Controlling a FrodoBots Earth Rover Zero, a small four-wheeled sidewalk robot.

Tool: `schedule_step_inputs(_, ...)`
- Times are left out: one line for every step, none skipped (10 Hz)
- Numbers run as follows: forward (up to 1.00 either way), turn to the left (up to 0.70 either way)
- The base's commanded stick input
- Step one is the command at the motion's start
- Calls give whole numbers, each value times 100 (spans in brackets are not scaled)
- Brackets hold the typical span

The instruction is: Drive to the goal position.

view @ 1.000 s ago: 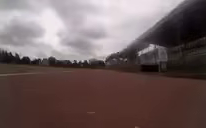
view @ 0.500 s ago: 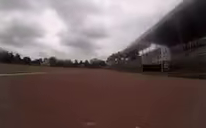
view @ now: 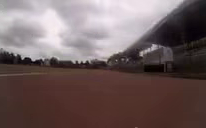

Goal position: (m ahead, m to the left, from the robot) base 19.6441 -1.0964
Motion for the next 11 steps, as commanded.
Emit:
schedule_step_inputs(70, 0)
schedule_step_inputs(70, 0)
schedule_step_inputs(70, 0)
schedule_step_inputs(70, 0)
schedule_step_inputs(70, 0)
schedule_step_inputs(70, 0)
schedule_step_inputs(70, 0)
schedule_step_inputs(70, 0)
schedule_step_inputs(70, 0)
schedule_step_inputs(70, 0)
schedule_step_inputs(70, 0)
